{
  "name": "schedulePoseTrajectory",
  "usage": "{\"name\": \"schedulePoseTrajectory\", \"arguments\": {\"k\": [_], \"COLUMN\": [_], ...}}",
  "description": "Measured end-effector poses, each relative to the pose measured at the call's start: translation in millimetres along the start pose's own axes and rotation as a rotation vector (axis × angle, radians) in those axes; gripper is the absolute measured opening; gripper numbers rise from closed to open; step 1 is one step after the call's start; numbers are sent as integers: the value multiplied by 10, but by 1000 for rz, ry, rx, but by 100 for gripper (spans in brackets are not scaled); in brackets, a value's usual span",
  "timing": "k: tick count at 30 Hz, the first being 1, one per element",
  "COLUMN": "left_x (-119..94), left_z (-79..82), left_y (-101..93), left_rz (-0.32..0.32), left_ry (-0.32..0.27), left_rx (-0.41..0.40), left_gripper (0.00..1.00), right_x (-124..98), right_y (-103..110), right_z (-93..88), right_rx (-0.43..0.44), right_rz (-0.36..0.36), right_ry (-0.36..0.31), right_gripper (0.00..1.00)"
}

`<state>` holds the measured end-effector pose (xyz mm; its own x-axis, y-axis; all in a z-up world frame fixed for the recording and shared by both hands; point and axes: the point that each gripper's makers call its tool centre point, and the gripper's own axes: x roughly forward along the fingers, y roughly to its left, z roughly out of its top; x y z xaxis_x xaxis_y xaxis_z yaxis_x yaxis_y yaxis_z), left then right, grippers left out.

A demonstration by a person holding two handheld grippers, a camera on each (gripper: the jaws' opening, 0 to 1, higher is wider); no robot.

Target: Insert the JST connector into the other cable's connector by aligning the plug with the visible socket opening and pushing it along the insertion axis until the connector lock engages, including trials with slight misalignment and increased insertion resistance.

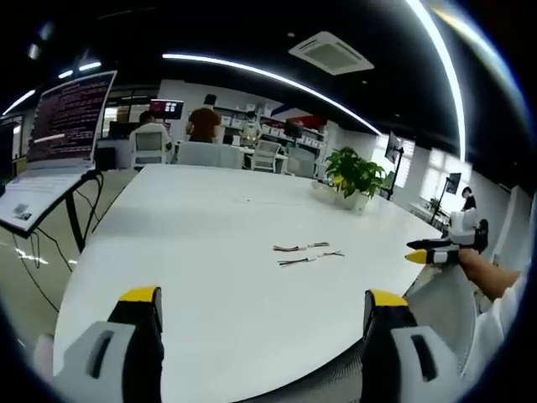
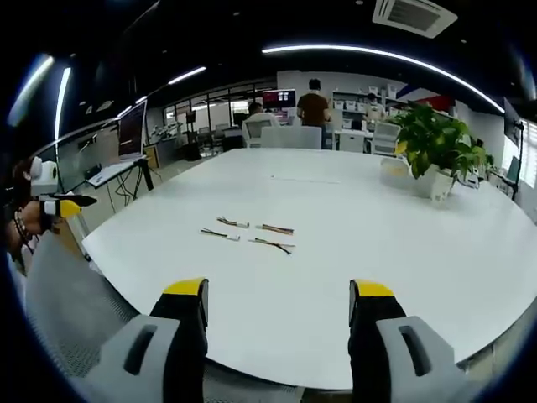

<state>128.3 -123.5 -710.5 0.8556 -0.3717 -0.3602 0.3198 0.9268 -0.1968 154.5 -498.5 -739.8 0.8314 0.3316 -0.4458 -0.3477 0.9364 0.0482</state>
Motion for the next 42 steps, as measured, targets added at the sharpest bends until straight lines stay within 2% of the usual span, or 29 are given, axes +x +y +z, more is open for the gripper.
{"name": "schedulePoseTrajectory", "arguments": {"k": [25, 42], "left_x": [38, 92], "left_z": [19, -43], "left_y": [-18, -19], "left_rz": [-10, -19], "left_ry": [-3, 26], "left_rx": [-13, -12], "left_gripper": [99, 99], "right_x": [-50, 25], "right_y": [-63, -74], "right_z": [-69, -61], "right_rx": [26, 15], "right_rz": [-11, 3], "right_ry": [8, 23], "right_gripper": [66, 67]}}
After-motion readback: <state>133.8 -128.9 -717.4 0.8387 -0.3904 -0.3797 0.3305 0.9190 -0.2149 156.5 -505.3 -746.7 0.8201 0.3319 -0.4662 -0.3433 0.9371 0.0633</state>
